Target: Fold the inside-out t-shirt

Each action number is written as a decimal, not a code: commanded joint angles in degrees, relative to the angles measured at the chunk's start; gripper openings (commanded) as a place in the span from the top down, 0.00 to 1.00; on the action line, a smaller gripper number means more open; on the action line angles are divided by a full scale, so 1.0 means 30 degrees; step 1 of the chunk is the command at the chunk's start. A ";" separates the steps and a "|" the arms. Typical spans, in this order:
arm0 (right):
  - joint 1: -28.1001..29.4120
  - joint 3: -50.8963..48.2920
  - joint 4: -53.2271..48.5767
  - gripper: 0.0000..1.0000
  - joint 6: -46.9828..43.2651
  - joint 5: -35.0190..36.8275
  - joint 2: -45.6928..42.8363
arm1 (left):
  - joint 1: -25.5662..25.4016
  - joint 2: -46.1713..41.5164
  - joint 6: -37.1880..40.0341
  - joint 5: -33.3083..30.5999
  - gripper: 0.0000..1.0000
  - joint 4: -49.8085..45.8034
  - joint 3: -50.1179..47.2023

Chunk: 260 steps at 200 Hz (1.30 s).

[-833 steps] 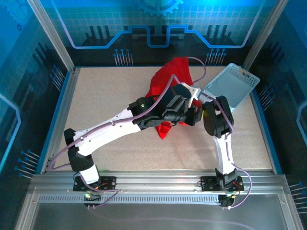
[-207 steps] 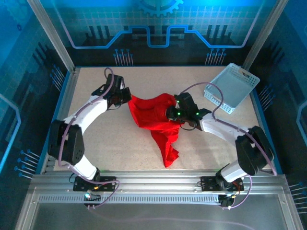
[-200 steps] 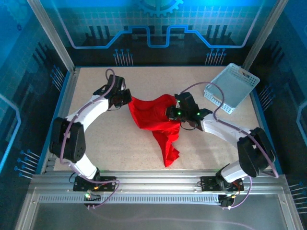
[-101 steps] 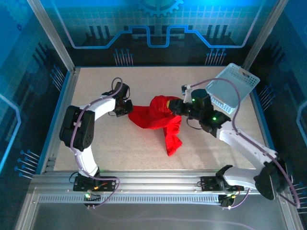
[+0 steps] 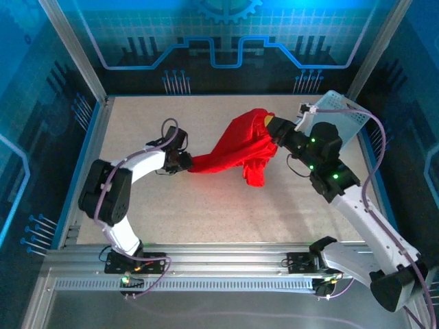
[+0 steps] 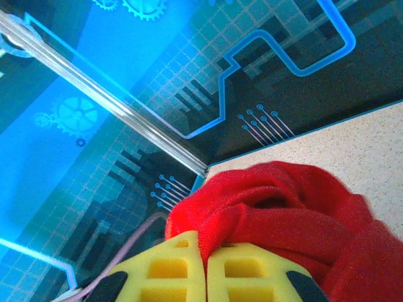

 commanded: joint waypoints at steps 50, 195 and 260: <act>0.2441 0.1128 0.1591 1.00 -0.1063 -0.1760 0.3834 | -0.5439 -0.8480 0.2063 0.3269 0.15 0.5035 -0.0074; 0.3864 0.2705 -0.0730 1.00 -0.2649 -0.3948 0.4045 | -0.5822 -0.7755 0.2058 0.5849 0.68 0.7685 -0.0887; 0.3820 0.2818 -0.3880 0.66 -0.3760 -0.1242 0.3693 | -0.5756 -0.6945 0.0792 0.4029 1.00 0.6938 0.0349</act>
